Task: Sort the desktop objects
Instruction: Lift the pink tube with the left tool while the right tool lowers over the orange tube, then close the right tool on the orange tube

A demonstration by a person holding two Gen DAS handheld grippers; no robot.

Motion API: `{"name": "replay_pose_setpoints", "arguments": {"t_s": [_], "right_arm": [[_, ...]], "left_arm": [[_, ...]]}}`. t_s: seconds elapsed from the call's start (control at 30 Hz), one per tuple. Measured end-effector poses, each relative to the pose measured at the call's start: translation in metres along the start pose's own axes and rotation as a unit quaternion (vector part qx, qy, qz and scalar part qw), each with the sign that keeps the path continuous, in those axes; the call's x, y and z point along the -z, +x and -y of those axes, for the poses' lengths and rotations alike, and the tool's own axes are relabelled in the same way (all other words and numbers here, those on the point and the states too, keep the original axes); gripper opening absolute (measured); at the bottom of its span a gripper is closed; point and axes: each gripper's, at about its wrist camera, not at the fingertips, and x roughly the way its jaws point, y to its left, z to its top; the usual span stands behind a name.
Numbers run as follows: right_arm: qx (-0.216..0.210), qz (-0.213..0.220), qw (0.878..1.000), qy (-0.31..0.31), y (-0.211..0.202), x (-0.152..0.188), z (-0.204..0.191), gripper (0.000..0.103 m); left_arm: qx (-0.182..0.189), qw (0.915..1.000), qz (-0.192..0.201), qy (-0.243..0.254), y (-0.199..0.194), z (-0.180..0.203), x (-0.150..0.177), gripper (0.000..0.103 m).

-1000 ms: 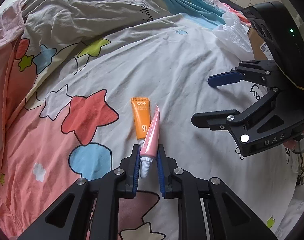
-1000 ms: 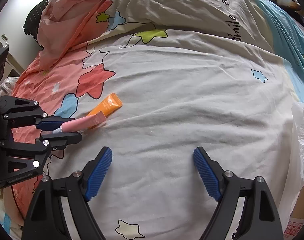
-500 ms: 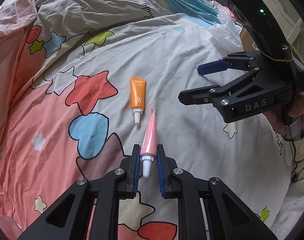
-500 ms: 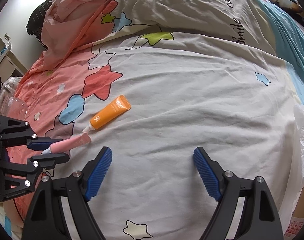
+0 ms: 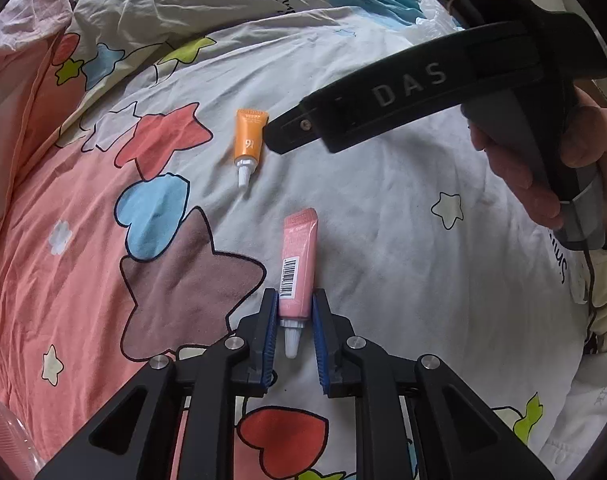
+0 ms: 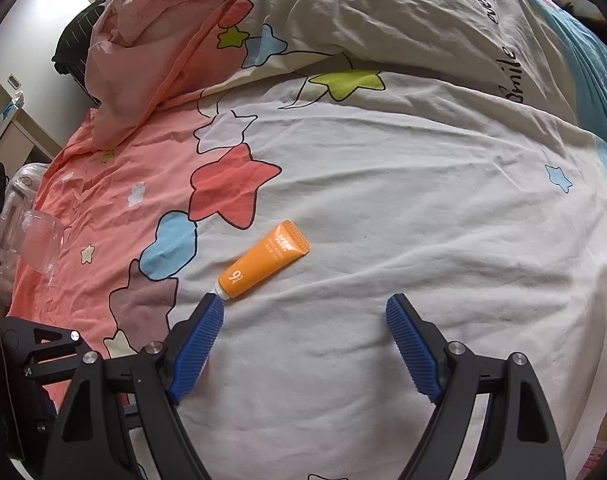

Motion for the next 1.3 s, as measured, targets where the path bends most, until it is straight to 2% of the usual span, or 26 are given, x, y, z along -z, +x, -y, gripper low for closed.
{"name": "replay_pose_setpoints", "arguments": {"t_s": [0.13, 0.3, 0.37, 0.47, 0.6, 0.67, 0.7, 0.73, 0.8, 0.9, 1.03, 1.3], "right_arm": [[0.002, -0.001, 1.000, -0.003, 0.005, -0.004, -0.007, 0.081], [0.017, 0.004, 1.000, -0.016, 0.010, -0.012, -0.018, 0.081], [0.018, 0.001, 1.000, -0.024, 0.015, -0.014, -0.025, 0.081], [0.020, -0.004, 0.999, -0.039, 0.022, -0.017, -0.036, 0.081], [0.036, -0.007, 0.997, -0.063, 0.031, -0.019, -0.050, 0.081], [0.050, -0.005, 0.996, -0.077, 0.033, -0.018, -0.055, 0.074], [0.050, -0.005, 0.995, -0.085, 0.032, -0.018, -0.056, 0.058], [0.050, -0.004, 0.994, -0.093, 0.031, -0.018, -0.058, 0.034], [0.047, -0.005, 0.993, -0.105, 0.029, -0.017, -0.060, 0.018], [0.033, -0.015, 0.994, -0.105, 0.026, -0.014, -0.060, 0.012], [0.028, -0.023, 0.993, -0.110, 0.019, -0.002, -0.062, 0.012], [0.029, -0.009, 0.991, -0.127, -0.020, 0.036, -0.069, 0.011]], "left_arm": [[-0.005, 0.9999, 0.008, 0.009, 0.002, 0.005, -0.002, 0.042], [-0.008, 0.9994, 0.011, 0.032, 0.008, 0.015, -0.004, 0.043], [-0.002, 0.9997, 0.011, 0.024, 0.007, 0.011, -0.004, 0.035], [0.006, 0.9998, 0.009, 0.014, 0.005, 0.006, -0.003, 0.018], [0.008, 0.9998, 0.005, 0.014, 0.000, 0.005, 0.004, 0.018], [0.010, 0.9999, 0.004, 0.011, -0.001, 0.004, 0.006, 0.018], [0.010, 0.9999, 0.003, 0.010, -0.002, 0.004, 0.007, 0.018], [0.011, 0.9999, 0.003, 0.006, -0.002, 0.003, 0.008, 0.018], [0.016, 0.9999, 0.002, -0.002, -0.004, 0.002, 0.011, 0.018], [0.018, 0.9997, 0.001, -0.014, -0.006, 0.001, 0.015, 0.018], [0.027, 0.9992, 0.001, -0.031, -0.011, 0.002, 0.023, 0.018], [0.040, 0.9981, 0.003, -0.047, -0.023, 0.010, 0.038, 0.018]]}}
